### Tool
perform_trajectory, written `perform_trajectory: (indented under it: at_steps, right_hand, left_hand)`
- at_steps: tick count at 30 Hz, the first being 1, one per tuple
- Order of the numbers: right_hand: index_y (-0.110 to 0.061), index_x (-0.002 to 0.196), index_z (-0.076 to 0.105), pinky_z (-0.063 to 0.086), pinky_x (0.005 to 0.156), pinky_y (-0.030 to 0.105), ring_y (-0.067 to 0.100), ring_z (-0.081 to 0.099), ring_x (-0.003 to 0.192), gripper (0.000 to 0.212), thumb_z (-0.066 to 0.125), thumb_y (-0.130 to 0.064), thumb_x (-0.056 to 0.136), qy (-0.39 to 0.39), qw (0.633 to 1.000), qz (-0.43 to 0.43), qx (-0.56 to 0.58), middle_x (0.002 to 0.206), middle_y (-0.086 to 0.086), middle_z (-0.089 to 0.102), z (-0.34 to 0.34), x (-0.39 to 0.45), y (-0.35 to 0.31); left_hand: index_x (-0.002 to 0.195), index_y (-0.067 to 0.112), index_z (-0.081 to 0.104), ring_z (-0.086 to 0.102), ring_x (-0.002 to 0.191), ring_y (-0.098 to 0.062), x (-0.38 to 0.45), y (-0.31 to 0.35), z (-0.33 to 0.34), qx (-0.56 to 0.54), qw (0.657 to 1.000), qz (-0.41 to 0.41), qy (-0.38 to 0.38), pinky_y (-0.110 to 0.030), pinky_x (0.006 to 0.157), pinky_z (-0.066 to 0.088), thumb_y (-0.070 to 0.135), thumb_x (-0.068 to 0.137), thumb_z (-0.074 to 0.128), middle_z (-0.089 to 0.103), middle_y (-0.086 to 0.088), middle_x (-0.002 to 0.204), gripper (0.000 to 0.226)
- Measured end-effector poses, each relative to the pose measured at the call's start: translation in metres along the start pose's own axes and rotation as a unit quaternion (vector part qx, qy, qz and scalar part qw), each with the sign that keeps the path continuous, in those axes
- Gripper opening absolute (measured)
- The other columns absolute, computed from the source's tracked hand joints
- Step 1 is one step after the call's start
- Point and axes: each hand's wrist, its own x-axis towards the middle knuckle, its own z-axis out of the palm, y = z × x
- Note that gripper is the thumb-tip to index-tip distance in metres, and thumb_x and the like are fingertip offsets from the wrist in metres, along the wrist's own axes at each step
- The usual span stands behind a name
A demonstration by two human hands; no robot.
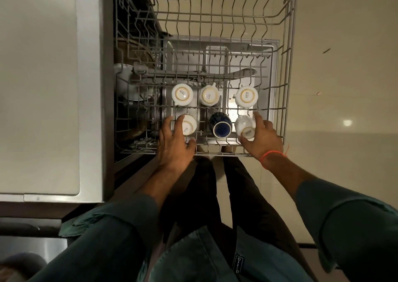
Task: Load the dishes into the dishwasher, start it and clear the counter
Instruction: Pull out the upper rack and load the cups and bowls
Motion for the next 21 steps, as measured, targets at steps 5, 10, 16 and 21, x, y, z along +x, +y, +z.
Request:
perform_trajectory:
  at_steps: [5, 10, 16, 21]
  right_hand:
    - [-0.027, 0.155, 0.023, 0.045, 0.103, 0.053, 0.039, 0.051, 0.124, 0.089, 0.071, -0.049, 0.084, 0.020, 0.999, 0.007, 0.029, 0.140, 0.016, 0.047, -0.005, -0.015, 0.000]
    - [-0.030, 0.154, 0.024, 0.045, 0.105, 0.051, 0.038, 0.048, 0.129, 0.087, 0.072, -0.046, 0.084, 0.026, 0.999, 0.012, 0.027, 0.145, 0.016, 0.043, -0.023, -0.040, 0.004]
    - [-0.028, 0.156, 0.024, 0.043, 0.107, 0.049, 0.038, 0.045, 0.133, 0.082, 0.068, -0.045, 0.089, 0.036, 0.999, -0.009, 0.034, 0.149, 0.016, 0.040, -0.043, -0.073, 0.006]
    - [-0.024, 0.155, 0.030, 0.040, 0.107, 0.043, 0.038, 0.044, 0.132, 0.080, 0.072, -0.037, 0.088, 0.031, 0.994, -0.061, 0.086, 0.146, 0.018, 0.042, -0.058, -0.084, -0.011]
  left_hand:
    - [0.157, 0.027, 0.028, 0.022, 0.151, -0.030, -0.011, -0.005, -0.003, -0.012, 1.000, -0.002, -0.004, -0.054, 0.114, 0.040, 0.036, 0.092, 0.070, 0.013, -0.006, 0.164, 0.077]
    - [0.158, 0.027, 0.026, 0.022, 0.150, -0.031, -0.034, -0.006, -0.008, -0.037, 0.999, 0.012, 0.000, -0.054, 0.115, 0.039, 0.036, 0.094, 0.069, 0.013, -0.006, 0.163, 0.077]
    - [0.158, 0.026, 0.028, 0.017, 0.153, -0.029, -0.070, 0.006, -0.026, -0.083, 0.996, 0.014, 0.006, -0.050, 0.122, 0.031, 0.034, 0.096, 0.065, 0.014, -0.008, 0.164, 0.073]
    - [0.156, 0.025, 0.030, 0.023, 0.150, -0.027, -0.101, 0.020, -0.039, -0.100, 0.994, 0.015, 0.046, -0.044, 0.122, 0.031, 0.035, 0.095, 0.067, 0.021, -0.005, 0.161, 0.072]
